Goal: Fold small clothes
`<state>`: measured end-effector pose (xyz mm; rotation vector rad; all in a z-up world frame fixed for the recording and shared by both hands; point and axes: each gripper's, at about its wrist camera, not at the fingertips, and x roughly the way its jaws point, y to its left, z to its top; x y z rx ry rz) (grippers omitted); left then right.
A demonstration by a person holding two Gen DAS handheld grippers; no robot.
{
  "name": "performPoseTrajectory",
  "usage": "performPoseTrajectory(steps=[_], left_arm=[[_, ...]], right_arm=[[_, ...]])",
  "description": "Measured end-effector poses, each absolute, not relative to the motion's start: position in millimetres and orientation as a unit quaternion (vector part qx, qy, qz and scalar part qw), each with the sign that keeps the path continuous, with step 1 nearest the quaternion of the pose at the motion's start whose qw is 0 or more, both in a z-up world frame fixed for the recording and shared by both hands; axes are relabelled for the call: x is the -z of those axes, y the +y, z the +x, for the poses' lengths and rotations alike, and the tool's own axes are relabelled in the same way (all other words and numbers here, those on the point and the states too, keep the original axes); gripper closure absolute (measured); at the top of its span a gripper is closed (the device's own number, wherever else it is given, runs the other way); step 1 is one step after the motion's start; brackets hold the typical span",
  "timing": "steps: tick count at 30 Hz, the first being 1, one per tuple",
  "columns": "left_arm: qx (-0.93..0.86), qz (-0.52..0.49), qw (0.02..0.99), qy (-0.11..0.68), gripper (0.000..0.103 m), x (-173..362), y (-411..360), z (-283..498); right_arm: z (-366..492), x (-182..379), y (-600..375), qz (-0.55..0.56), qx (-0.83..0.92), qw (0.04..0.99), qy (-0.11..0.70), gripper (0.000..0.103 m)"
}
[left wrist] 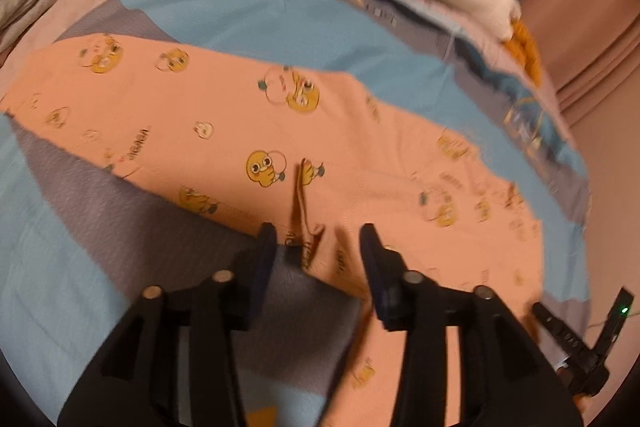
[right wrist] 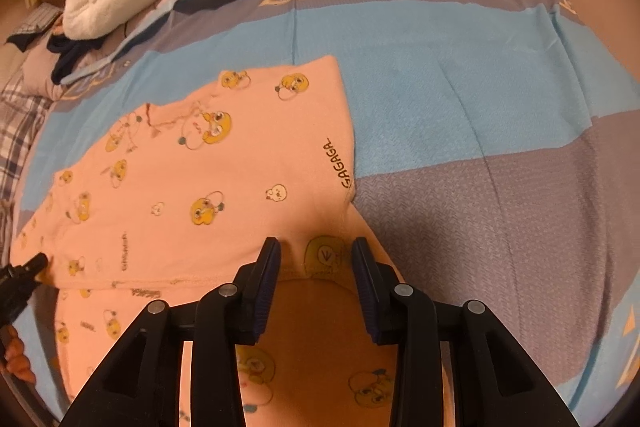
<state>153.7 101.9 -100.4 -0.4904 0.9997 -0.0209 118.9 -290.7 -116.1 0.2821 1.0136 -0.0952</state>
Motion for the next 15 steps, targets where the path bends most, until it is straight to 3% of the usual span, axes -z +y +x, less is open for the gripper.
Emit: performPoseTrajectory(steps=[2, 4, 7, 13, 15], left_arm=[[0.009, -0.241, 0.853, 0.463, 0.046, 90, 106, 145], [0.008, -0.24, 0.862, 0.447, 0.03, 77, 111, 135], [-0.003, -0.232, 0.878, 0.418, 0.017, 57, 117, 121], [-0.06, -0.218, 0.905, 0.361, 0.004, 32, 145, 97], [-0.078, -0.224, 0.904, 0.355, 0.003, 32, 158, 94]], right_arm=[[113, 106, -291, 0.139, 0.037, 0.87, 0.472, 0.063], [105, 91, -290, 0.141, 0.028, 0.88, 0.453, 0.051], [93, 66, -286, 0.136, 0.018, 0.896, 0.423, 0.04], [62, 16, -261, 0.096, -0.01, 0.934, 0.343, 0.007], [52, 5, -254, 0.087, -0.02, 0.944, 0.319, 0.004]])
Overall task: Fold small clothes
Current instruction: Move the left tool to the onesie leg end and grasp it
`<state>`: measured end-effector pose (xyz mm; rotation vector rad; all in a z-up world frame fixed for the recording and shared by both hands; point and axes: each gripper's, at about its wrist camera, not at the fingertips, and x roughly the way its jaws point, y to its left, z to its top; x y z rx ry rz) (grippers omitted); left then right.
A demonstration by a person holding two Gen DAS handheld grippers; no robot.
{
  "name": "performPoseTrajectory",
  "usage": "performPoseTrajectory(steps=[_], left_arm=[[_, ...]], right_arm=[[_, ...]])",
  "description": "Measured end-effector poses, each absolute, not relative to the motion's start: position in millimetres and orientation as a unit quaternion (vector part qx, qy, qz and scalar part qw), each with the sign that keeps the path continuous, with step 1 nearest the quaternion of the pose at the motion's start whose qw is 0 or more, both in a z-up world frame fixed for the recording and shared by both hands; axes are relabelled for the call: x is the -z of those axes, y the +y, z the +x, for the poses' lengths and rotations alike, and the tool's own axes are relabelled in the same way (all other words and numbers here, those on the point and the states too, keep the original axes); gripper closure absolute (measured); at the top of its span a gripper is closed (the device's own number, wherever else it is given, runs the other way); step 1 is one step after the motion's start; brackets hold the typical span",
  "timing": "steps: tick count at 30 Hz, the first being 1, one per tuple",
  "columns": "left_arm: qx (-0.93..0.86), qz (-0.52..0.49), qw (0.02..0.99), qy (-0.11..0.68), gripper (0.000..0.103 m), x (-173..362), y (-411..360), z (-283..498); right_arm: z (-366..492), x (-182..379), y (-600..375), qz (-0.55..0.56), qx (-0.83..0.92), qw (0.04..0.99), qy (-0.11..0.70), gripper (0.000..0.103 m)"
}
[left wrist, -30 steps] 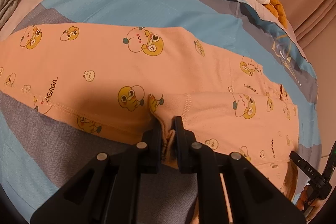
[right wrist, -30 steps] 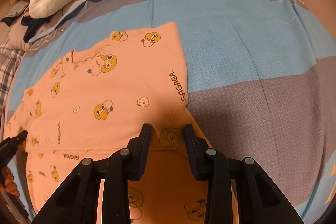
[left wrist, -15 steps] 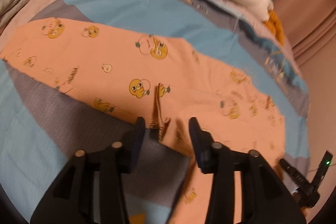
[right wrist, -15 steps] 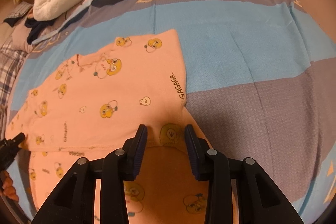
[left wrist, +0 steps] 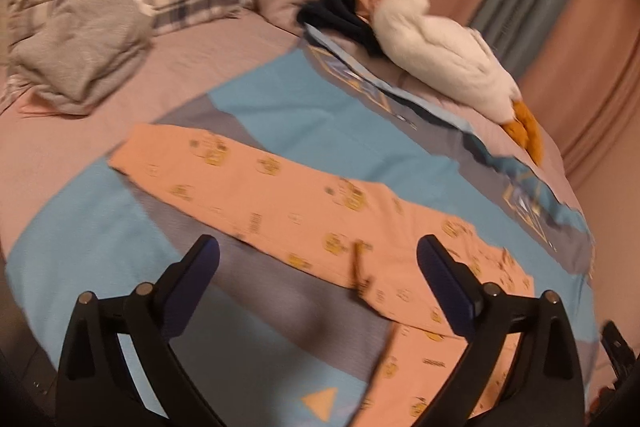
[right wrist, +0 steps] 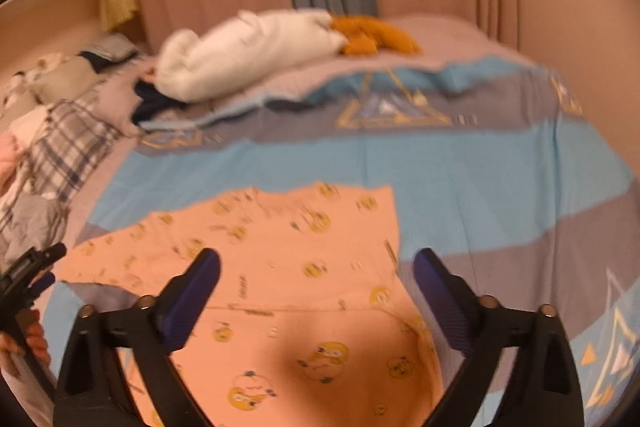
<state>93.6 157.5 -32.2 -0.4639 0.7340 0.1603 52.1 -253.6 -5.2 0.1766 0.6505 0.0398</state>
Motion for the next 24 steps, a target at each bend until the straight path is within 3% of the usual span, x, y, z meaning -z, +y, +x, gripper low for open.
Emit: performPoseTrajectory(steps=[15, 24], left_arm=[[-0.205, -0.292, 0.859, 0.366, 0.005, 89, 261, 96], [-0.2, -0.357, 0.832, 0.374, 0.017, 121, 297, 116]], right_arm=[[22, 6, -238, 0.067, -0.006, 0.943, 0.327, 0.003], [15, 18, -251, 0.093, 0.027, 0.929, 0.356, 0.003]])
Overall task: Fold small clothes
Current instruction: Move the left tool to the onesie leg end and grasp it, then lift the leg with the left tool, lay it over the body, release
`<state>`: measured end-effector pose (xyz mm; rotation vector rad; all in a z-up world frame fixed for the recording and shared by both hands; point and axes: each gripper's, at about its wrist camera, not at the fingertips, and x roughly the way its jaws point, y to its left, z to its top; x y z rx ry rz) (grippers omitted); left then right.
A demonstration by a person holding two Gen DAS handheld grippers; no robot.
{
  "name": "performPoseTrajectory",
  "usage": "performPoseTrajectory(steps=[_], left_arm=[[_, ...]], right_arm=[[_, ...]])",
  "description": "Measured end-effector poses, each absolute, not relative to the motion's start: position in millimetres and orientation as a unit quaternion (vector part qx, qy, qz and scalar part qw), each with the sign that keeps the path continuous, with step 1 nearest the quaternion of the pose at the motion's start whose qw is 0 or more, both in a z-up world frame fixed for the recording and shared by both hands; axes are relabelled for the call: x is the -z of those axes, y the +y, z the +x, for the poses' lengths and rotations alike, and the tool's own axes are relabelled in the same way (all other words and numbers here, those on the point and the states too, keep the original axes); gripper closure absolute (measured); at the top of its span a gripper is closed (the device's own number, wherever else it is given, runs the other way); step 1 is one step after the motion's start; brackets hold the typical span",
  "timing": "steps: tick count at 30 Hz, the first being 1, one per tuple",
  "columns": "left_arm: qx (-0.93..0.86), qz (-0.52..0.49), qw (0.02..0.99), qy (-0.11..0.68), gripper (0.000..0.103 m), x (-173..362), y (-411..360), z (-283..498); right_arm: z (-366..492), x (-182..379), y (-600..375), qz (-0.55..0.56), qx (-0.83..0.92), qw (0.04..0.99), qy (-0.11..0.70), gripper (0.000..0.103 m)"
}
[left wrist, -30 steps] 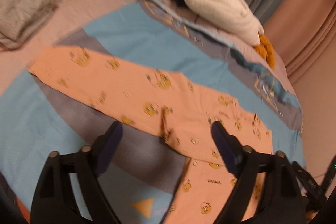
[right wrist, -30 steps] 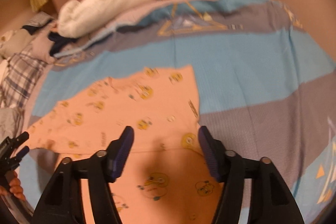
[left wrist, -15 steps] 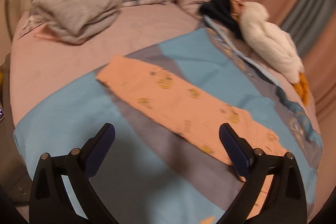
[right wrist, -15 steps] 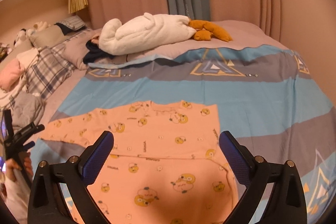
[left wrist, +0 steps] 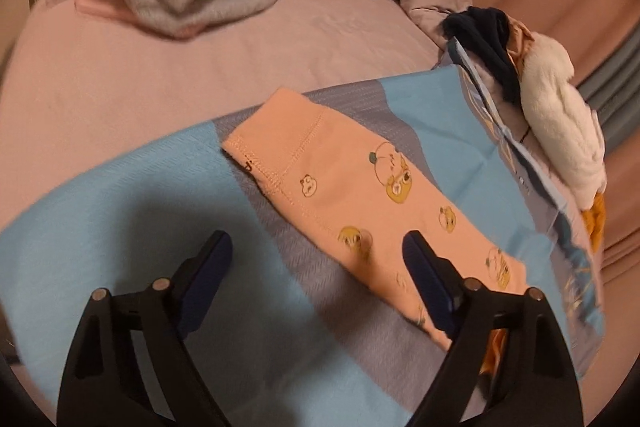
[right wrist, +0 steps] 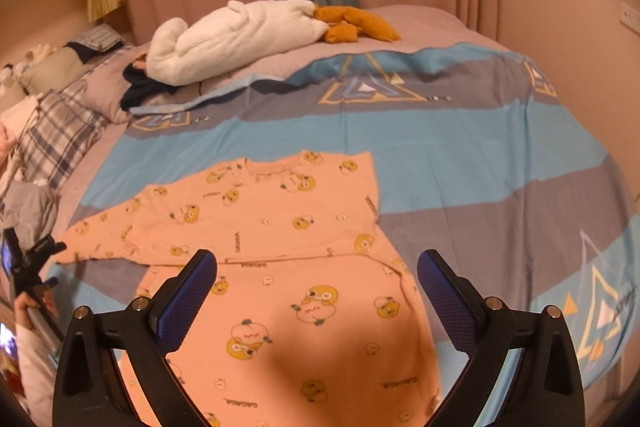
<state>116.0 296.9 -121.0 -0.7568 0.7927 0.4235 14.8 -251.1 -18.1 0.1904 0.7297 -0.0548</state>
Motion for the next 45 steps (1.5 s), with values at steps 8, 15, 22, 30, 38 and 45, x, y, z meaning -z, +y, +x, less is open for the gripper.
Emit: performPoseTrajectory(steps=[8, 15, 22, 30, 38, 45], left_arm=[[-0.206, -0.39, 0.829, 0.343, 0.025, 125, 323, 131], [-0.213, -0.411, 0.823, 0.329, 0.048, 128, 338, 140], [-0.191, -0.449, 0.814, 0.316, 0.096, 141, 352, 138], [-0.205, -0.414, 0.831, 0.31, 0.097, 105, 337, 139], [-0.167, -0.379, 0.861, 0.295, 0.097, 61, 304, 138], [-0.136, -0.336, 0.887, 0.286, 0.097, 25, 271, 142]], right_arm=[[19, 24, -256, 0.104, 0.04, 0.922, 0.371, 0.003], [27, 27, -253, 0.104, 0.037, 0.919, 0.378, 0.003], [35, 31, -252, 0.104, 0.032, 0.917, 0.384, 0.003], [32, 30, -256, 0.113, 0.031, 0.918, 0.38, 0.003], [24, 27, -264, 0.12, 0.035, 0.92, 0.371, 0.003], [21, 26, -272, 0.128, 0.038, 0.922, 0.362, 0.003]])
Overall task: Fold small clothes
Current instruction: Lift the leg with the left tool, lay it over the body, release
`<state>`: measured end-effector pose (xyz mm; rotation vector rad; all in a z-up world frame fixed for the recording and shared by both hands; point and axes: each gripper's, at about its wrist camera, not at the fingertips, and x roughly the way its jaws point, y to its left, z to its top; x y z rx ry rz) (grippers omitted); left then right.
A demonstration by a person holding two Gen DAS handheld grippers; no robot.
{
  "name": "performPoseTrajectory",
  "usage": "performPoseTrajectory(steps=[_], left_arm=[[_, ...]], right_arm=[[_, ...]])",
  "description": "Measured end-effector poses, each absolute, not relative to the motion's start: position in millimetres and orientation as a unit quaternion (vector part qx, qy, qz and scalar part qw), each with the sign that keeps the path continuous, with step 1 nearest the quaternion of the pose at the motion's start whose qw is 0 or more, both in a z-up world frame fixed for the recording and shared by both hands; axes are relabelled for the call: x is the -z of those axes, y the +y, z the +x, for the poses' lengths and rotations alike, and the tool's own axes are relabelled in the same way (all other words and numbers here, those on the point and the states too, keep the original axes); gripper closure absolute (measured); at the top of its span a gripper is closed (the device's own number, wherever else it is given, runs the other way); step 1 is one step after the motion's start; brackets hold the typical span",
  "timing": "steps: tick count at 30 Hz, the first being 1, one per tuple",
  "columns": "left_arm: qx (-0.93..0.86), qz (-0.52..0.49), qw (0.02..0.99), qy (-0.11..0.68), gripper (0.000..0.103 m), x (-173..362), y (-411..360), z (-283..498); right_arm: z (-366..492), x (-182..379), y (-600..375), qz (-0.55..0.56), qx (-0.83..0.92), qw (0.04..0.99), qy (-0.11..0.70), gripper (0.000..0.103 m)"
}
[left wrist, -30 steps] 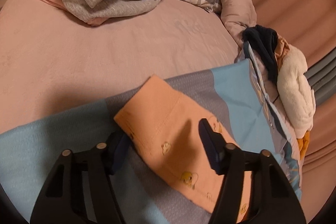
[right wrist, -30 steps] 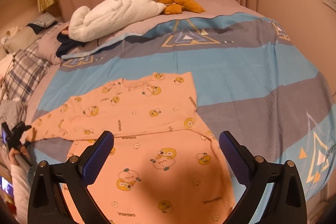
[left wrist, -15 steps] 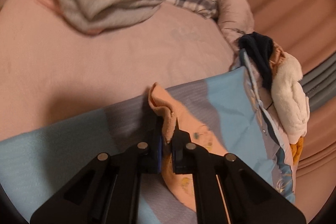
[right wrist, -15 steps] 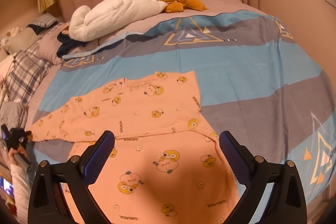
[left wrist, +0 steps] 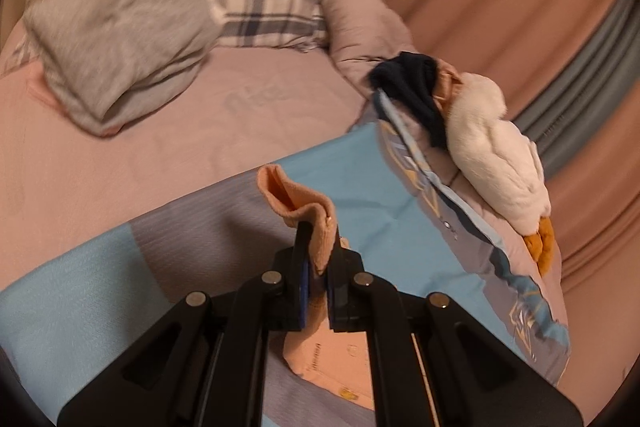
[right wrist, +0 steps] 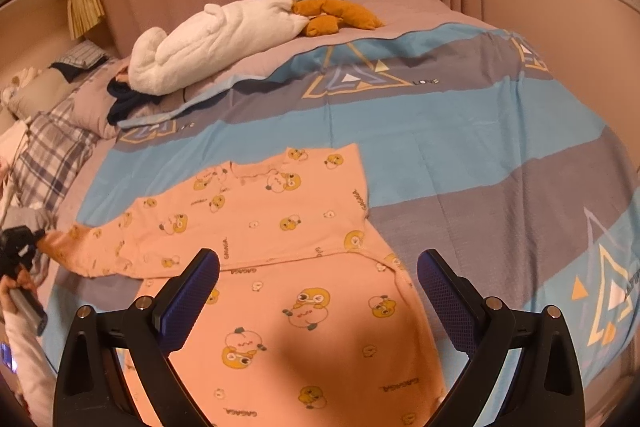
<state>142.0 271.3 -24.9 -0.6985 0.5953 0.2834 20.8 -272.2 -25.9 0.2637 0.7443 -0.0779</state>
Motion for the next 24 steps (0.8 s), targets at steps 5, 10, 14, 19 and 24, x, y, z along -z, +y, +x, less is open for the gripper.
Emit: performPoseTrajectory(steps=[5, 10, 14, 19, 24], left_arm=[[-0.105, -0.306, 0.903, 0.283, 0.097, 4, 244, 146], [-0.079, -0.278, 0.912, 0.291, 0.097, -8, 215, 151], [-0.055, -0.255, 0.918, 0.297, 0.097, -14, 191, 152], [-0.018, -0.223, 0.924, 0.312, 0.097, -17, 156, 157], [0.01, -0.192, 0.926, 0.326, 0.097, -14, 123, 162]], right_arm=[[19, 27, -275, 0.133, 0.034, 0.923, 0.36, 0.003], [18, 26, -277, 0.134, 0.037, 0.923, 0.358, 0.003], [15, 26, -281, 0.14, 0.038, 0.924, 0.355, 0.003], [13, 27, -286, 0.142, 0.043, 0.924, 0.353, 0.003], [12, 28, -289, 0.146, 0.043, 0.924, 0.35, 0.003]])
